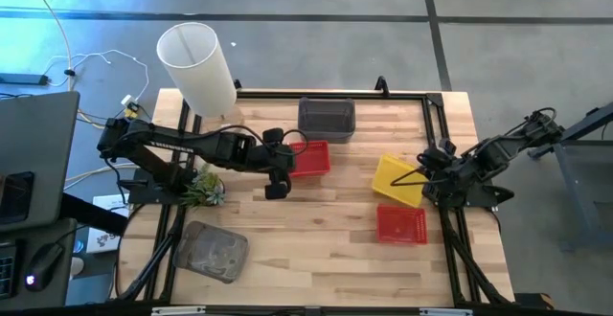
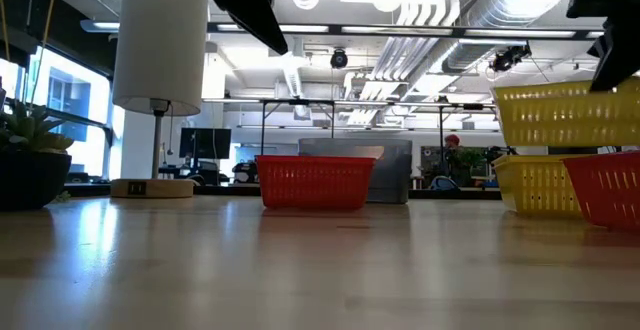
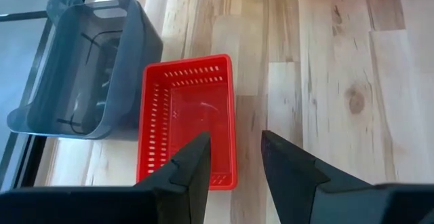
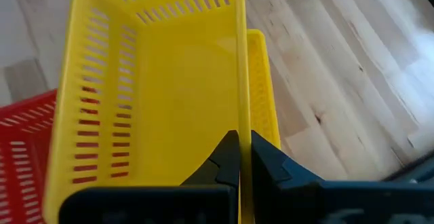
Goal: Stack baskets by color
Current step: Stack the yellow bin on the stacked yellow bins
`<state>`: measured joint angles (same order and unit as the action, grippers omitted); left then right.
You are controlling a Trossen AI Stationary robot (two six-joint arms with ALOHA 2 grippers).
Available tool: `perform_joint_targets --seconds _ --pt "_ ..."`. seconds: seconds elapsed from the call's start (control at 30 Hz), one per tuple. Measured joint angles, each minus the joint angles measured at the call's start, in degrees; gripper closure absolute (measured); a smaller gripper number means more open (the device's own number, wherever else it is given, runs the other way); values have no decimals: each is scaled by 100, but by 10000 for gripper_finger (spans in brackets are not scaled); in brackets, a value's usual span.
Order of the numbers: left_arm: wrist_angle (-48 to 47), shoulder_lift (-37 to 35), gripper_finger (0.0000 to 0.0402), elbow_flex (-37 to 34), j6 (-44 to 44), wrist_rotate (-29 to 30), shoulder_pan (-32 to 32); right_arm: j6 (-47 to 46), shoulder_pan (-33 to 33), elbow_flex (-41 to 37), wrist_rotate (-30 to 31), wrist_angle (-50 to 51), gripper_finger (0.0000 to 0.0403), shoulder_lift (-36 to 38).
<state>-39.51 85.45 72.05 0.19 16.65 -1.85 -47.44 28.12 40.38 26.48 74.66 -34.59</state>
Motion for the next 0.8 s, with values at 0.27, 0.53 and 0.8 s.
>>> perform_joint_targets --seconds 0.27,0.53,0.8 --pt "5 0 284 0 0 2 0 -59 0 -4 305 219 403 13" --pt "58 0 284 2 170 11 0 -52 0 -2 356 537 403 13" --pt "66 0 284 2 197 23 0 127 0 -2 293 519 403 8"
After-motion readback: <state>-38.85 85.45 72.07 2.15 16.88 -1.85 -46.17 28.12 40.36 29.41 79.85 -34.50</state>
